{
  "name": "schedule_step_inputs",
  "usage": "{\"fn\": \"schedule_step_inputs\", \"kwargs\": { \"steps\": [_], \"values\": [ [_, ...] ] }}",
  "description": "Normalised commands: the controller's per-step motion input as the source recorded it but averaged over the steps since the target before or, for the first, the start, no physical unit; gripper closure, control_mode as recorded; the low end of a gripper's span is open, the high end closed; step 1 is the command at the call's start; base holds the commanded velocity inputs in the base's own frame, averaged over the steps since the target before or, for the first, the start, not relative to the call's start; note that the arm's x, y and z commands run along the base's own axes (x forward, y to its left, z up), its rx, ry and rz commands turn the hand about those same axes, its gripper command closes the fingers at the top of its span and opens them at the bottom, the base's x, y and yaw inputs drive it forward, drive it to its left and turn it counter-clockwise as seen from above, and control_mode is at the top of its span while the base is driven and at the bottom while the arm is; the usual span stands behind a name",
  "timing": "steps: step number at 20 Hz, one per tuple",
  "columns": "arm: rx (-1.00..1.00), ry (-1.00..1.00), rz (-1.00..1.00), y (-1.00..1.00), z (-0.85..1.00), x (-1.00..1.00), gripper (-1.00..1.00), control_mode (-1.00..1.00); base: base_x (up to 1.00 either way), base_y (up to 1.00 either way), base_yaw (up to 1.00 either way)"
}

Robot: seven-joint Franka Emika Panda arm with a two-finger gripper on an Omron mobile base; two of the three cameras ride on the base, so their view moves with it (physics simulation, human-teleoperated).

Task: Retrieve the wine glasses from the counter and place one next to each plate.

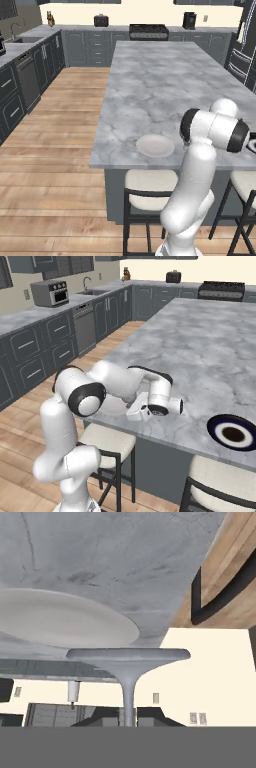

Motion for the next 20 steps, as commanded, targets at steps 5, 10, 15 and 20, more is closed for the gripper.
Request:
{"fn": "schedule_step_inputs", "kwargs": {
  "steps": [5, 10, 15, 20],
  "values": [
    [0.00, 0.00, 0.00, -0.22, -0.22, 0.46, 1.00, -1.00, 0.00, 0.00, 0.00],
    [0.01, 0.00, 0.01, -0.22, -0.31, 0.49, 1.00, -1.00, 0.00, 0.00, 0.00],
    [0.00, -0.03, 0.01, 0.00, -0.35, 0.41, 1.00, -1.00, 0.00, 0.00, 0.00],
    [0.00, -0.06, 0.00, 0.00, -0.27, 0.36, 1.00, -1.00, 0.00, 0.00, 0.00]
  ]
}}
